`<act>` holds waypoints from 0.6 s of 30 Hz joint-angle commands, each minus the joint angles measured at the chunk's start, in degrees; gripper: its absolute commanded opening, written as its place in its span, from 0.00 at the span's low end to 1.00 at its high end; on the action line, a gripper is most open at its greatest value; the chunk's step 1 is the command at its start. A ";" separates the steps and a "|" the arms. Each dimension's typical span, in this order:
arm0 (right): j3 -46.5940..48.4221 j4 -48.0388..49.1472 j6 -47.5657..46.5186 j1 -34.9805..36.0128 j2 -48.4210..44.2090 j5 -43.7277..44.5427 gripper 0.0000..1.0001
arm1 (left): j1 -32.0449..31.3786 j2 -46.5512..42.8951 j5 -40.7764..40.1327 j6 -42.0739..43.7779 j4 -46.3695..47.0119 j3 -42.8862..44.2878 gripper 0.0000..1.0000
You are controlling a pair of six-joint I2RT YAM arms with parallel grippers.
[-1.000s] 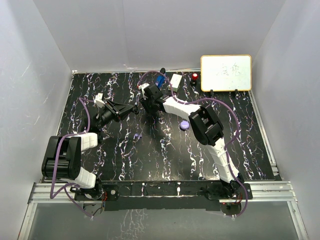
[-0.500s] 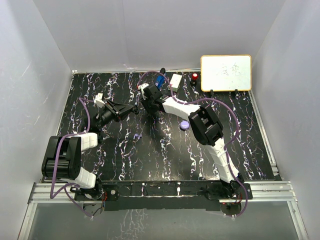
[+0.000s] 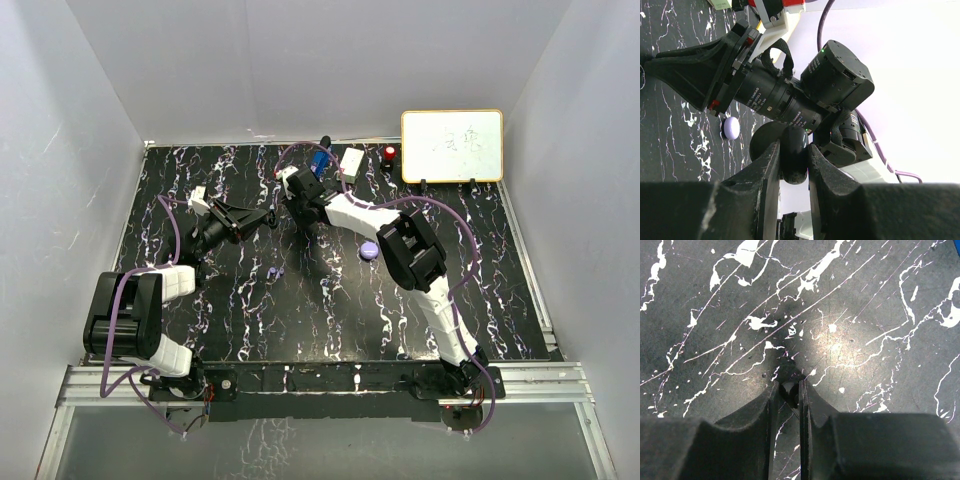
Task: Insert the wireless bluetooth earbuds into the charging case
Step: Pick up the earbud from the center of the board.
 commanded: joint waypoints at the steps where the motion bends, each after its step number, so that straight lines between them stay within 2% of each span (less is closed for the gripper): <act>1: 0.38 2.09 0.85 0.16 -1.88 0.68 0.10 | 0.42 -1.94 1.55 0.42 0.78 -0.22 0.00; 9: -7.01 11.12 5.33 -1.89 -12.63 -4.40 0.10 | 0.45 -0.92 3.33 0.70 0.66 0.50 0.00; 18: -21.30 25.06 12.55 -6.16 -25.85 -11.25 0.09 | 0.45 0.63 5.40 0.78 1.12 1.59 0.00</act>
